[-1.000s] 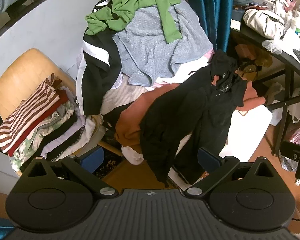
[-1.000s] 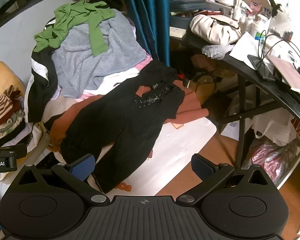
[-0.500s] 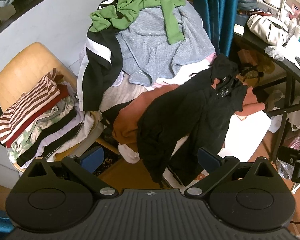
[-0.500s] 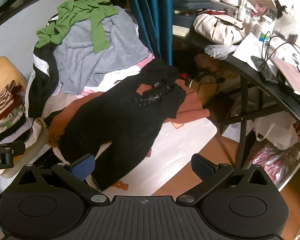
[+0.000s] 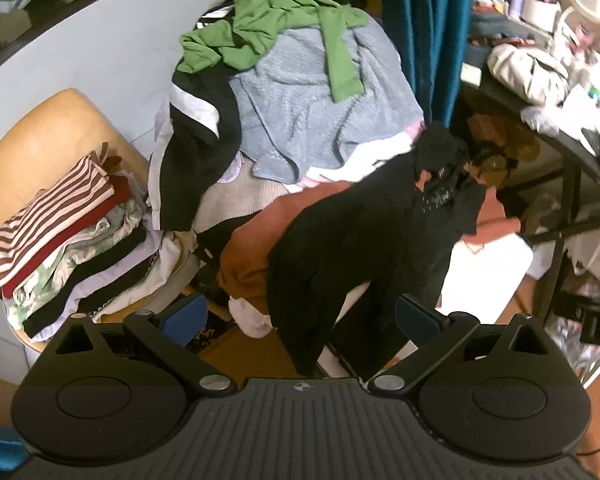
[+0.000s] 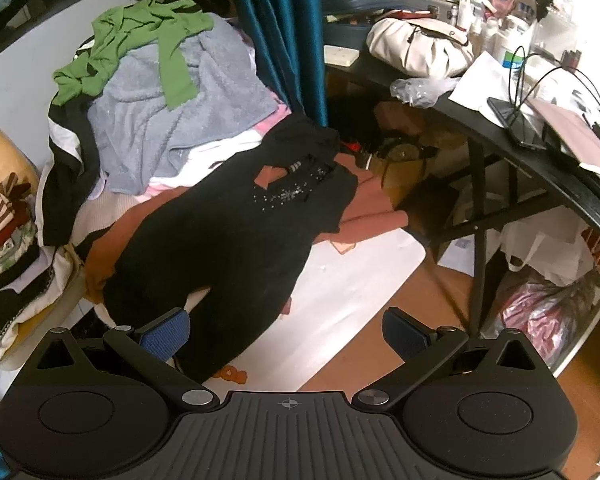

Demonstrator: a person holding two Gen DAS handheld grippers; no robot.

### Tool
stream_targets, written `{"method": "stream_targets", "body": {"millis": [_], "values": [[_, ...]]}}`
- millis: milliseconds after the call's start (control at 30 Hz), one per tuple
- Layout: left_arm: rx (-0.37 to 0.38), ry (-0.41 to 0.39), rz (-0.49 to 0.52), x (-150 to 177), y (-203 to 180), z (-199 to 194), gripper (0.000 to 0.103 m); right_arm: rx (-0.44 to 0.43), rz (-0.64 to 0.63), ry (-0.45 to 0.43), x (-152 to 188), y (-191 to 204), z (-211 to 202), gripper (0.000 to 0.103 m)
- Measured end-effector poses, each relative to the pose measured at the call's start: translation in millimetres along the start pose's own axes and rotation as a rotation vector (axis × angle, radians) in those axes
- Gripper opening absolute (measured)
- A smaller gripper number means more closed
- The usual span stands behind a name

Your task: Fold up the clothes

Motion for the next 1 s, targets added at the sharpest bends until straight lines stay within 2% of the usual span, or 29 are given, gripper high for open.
{"method": "stream_targets", "body": {"millis": [133, 267, 367, 500, 667, 767, 1000], "values": [[0.011, -0.003, 0.013, 7, 6, 3, 0.102, 0.003, 0.015, 0.025, 6, -1, 11, 0.102], [0.011, -0.009, -0.015, 12, 17, 0, 0.102, -0.003, 0.041, 0.050, 3, 3, 17, 0.102], [-0.002, -0.023, -0.037, 17, 30, -2, 0.102, 0.010, 0.059, 0.033, 0, 9, 19, 0.102], [0.017, -0.008, -0.068, 24, 48, 7, 0.102, 0.030, 0.088, 0.024, -3, 8, 24, 0.102], [0.041, 0.012, -0.106, 33, 70, 19, 0.102, 0.086, 0.140, 0.068, 1, 14, 35, 0.102], [0.063, 0.007, -0.099, 31, 83, 28, 0.102, 0.113, 0.161, 0.073, 5, 28, 40, 0.102], [0.169, 0.002, -0.037, 13, 129, 61, 0.102, 0.195, 0.250, 0.076, 12, 77, 46, 0.102]]}}
Point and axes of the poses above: each gripper's, at about its wrist camera, not at the fingertips, and z roughly the way its jaws point, y to its left, x to its underside, the point moved 1 cm from there along z, roughly the way its jaws point, and after that the axes turned 11 degrees about z, right-handed, at the moved point
